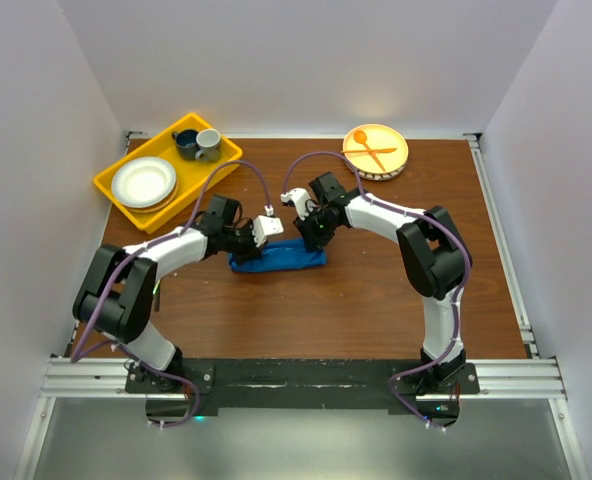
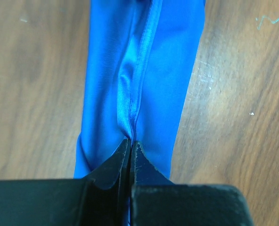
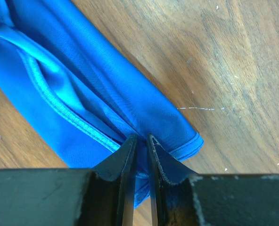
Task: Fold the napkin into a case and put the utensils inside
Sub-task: Stuff the top corner of the smaller-rectangle-folded napkin into the folded napkin.
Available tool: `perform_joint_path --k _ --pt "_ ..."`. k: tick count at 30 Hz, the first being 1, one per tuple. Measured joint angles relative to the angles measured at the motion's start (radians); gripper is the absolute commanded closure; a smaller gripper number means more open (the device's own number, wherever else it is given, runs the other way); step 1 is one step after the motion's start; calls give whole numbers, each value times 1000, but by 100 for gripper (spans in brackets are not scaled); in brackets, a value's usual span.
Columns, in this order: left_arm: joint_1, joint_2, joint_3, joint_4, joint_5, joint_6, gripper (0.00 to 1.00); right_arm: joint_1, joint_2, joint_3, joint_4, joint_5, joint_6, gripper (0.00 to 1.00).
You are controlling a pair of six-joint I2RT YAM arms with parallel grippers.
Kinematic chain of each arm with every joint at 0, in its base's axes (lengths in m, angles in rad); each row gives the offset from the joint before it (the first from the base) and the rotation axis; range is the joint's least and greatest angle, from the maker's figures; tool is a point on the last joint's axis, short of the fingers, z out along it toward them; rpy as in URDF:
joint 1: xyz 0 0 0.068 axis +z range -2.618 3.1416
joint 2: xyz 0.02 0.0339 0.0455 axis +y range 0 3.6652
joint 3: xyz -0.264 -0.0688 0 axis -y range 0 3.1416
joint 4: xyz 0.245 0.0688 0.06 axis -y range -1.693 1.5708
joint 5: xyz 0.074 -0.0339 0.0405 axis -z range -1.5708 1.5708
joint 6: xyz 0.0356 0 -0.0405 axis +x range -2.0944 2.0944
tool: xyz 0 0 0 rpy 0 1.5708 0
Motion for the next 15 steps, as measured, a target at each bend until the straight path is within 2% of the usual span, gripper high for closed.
perform_joint_path --k 5,15 --pt "0 -45 -33 65 -27 -21 100 0 0 0 2 0 -7 81" --pt "13 50 -22 102 -33 -26 100 2 0 10 -14 -7 -16 74"
